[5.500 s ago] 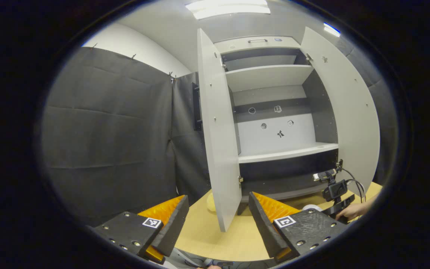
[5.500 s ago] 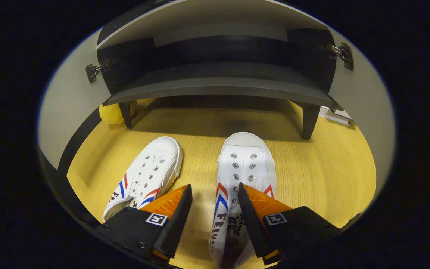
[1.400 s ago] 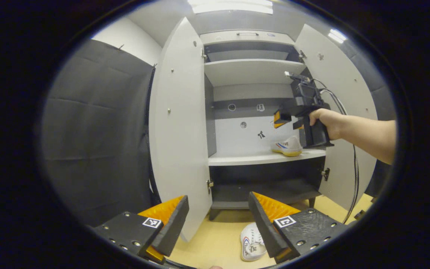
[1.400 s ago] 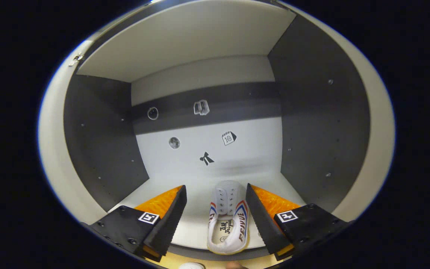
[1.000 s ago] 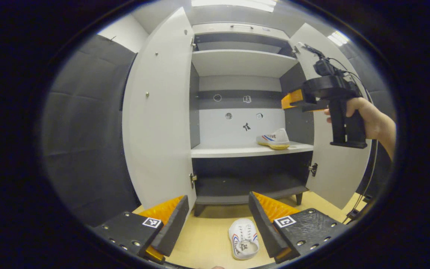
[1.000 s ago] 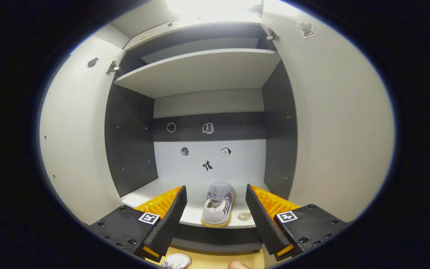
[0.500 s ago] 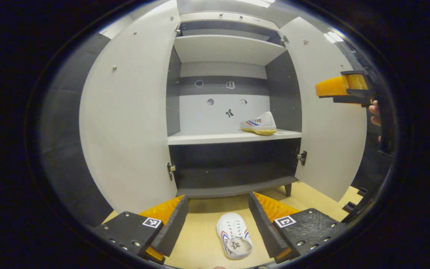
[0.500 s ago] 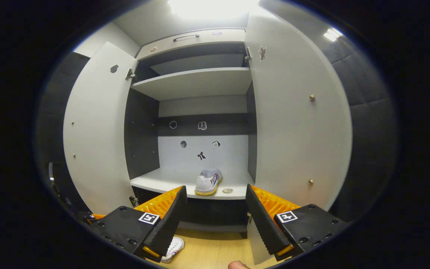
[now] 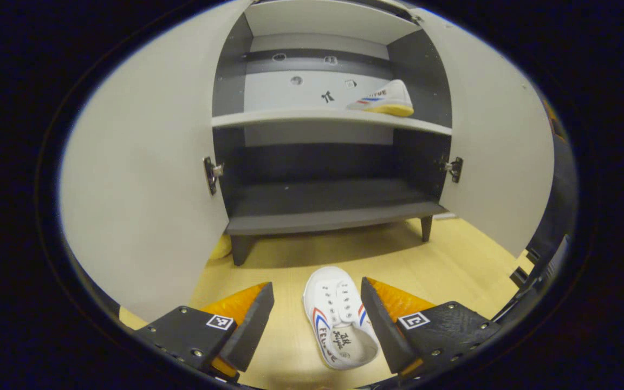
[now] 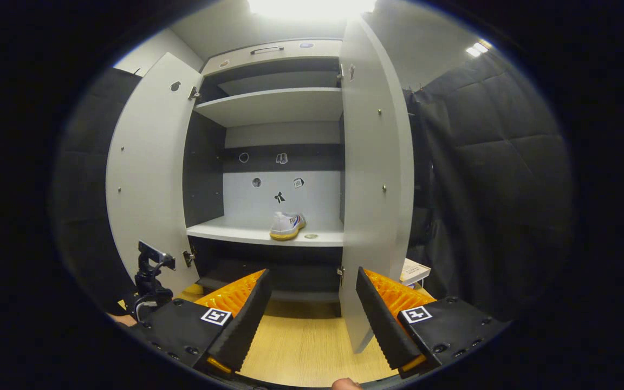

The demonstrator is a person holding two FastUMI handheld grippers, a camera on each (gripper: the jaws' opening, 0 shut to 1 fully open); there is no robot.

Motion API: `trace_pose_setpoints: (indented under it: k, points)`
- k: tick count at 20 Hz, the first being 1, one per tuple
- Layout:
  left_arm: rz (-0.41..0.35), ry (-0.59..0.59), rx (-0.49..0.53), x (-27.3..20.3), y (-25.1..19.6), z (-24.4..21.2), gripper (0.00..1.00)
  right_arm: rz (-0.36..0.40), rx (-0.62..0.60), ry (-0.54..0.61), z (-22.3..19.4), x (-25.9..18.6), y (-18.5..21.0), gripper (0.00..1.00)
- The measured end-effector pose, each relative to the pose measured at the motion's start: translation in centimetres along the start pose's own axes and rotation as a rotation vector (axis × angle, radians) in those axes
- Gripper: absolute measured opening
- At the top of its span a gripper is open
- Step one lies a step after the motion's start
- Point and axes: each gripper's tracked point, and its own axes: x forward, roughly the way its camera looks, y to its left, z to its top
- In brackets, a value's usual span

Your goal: Grab one shoe with the right hand and put it into the shoe cabinet, grab the other shoe with the left hand and put it into the shoe cabinet; then close the right door with the right hand and the left door with the left hand.

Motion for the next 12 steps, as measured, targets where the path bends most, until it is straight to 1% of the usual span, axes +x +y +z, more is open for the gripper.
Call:
trace_pose_setpoints:
  k: [1,2,3,7,9,11,12]
  points:
    - [0.001,0.031,-0.008,0.7,0.1,-1.1,0.93,-0.006,0.003,0.006,-0.3,-0.3,-0.2,0.98]
    - [0.004,0.062,-0.017,1.3,0.2,-2.2,0.96,-0.015,0.005,0.014,-0.7,-0.5,-0.5,0.98]
    - [0.003,0.091,-0.026,1.9,0.3,-3.1,0.93,-0.02,0.005,0.026,-1.1,-0.7,-0.7,0.98]
    - [-0.002,0.187,-0.022,3.3,0.4,-6.4,0.94,-0.026,-0.011,0.049,-1.8,-1.0,-1.0,0.98]
    - [0.007,0.229,-0.011,3.9,0.5,-7.9,0.94,-0.031,-0.018,0.049,-1.8,-0.9,-1.1,0.98]
    - [0.012,0.296,-0.016,4.0,0.6,-10.0,0.94,-0.025,-0.016,0.052,-1.9,-0.9,-0.8,0.98]
    - [0.002,0.296,-0.041,4.0,0.5,-10.2,0.99,-0.02,-0.015,0.051,-1.9,-0.9,-0.7,0.98]
